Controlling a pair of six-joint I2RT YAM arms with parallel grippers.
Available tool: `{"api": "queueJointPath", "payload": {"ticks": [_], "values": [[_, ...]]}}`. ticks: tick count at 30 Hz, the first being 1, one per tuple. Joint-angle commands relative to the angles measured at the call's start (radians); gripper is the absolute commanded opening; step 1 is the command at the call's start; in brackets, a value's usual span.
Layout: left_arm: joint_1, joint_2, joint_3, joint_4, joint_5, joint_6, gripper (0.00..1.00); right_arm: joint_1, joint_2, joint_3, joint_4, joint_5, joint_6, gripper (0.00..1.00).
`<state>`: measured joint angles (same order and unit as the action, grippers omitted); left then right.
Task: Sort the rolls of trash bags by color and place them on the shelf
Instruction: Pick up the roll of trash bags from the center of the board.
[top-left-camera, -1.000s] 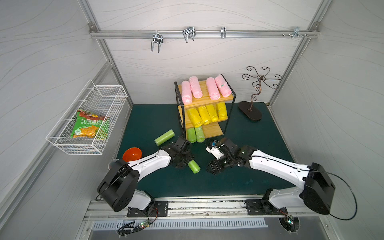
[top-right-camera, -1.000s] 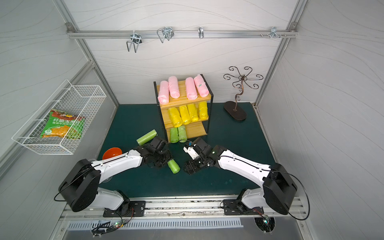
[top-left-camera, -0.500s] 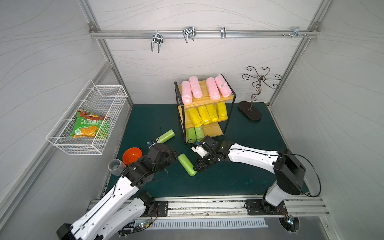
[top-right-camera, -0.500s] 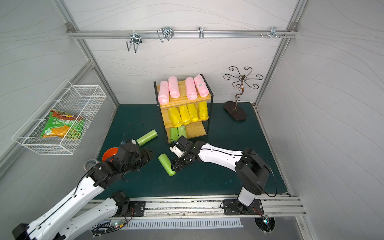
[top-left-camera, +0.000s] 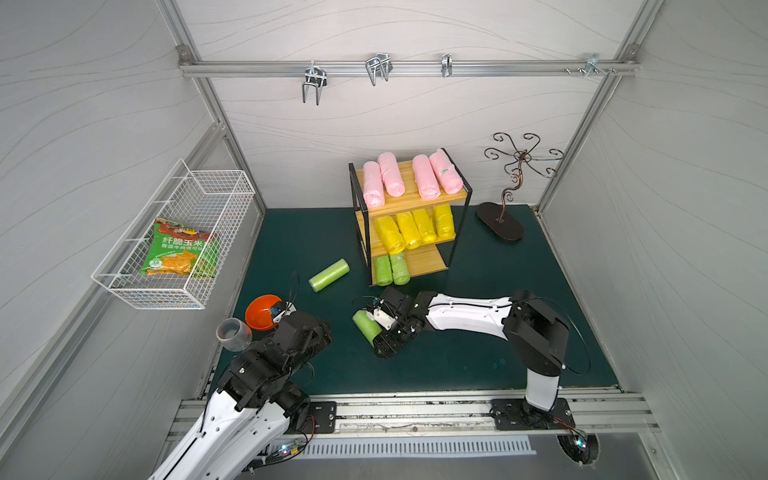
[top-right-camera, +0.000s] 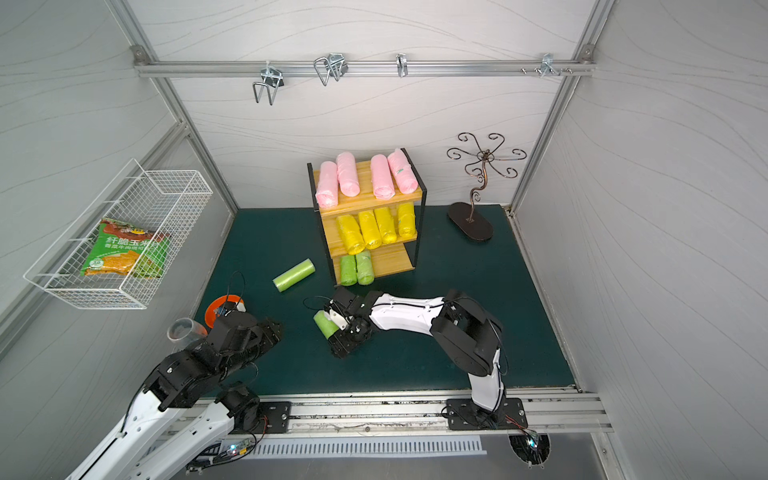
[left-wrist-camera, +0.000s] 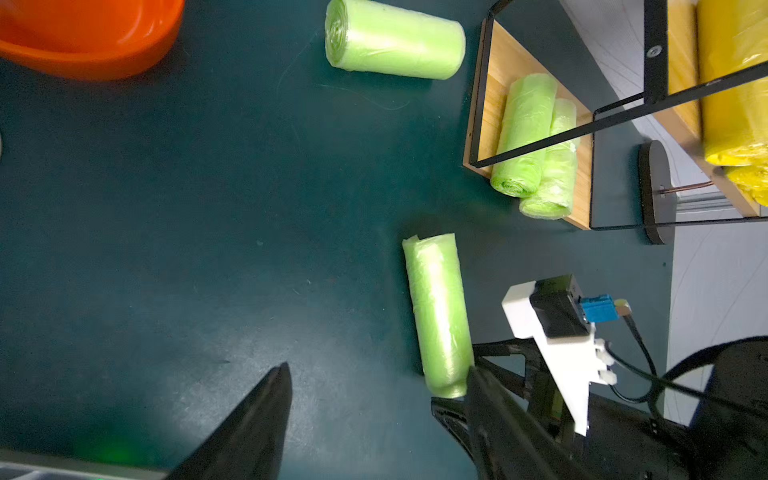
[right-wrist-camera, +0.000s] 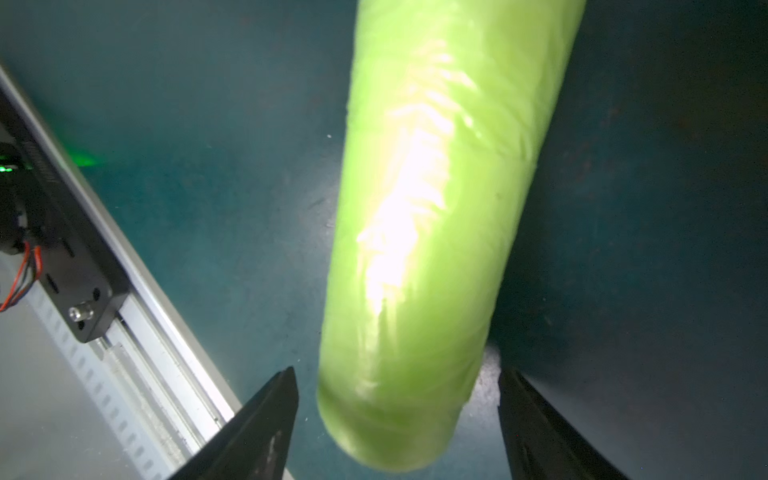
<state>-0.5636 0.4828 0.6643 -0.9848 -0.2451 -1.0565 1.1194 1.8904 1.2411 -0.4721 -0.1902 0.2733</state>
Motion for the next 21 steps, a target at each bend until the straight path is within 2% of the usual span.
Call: {"api": "queueJointPath", "payload": {"ticks": [1, 13, 16, 21], "values": [[0.005, -0.018, -0.002, 0.009, -0.019, -0.007, 0.71, 0.008, 0.026, 0.027, 0.009, -0.007, 0.03, 0.78], [0.006, -0.057, -0.001, -0.035, -0.043, -0.017, 0.7, -0.006, 0.069, 0.048, 0.031, -0.035, 0.088, 0.68], [0.005, -0.065, -0.006, -0.04, -0.049, -0.026, 0.7, -0.007, 0.059, 0.045, 0.014, -0.025, 0.097, 0.55], [0.007, -0.079, -0.019, -0.034, -0.05, -0.037, 0.69, -0.01, 0.051, 0.04, -0.007, -0.023, 0.105, 0.19]]}}
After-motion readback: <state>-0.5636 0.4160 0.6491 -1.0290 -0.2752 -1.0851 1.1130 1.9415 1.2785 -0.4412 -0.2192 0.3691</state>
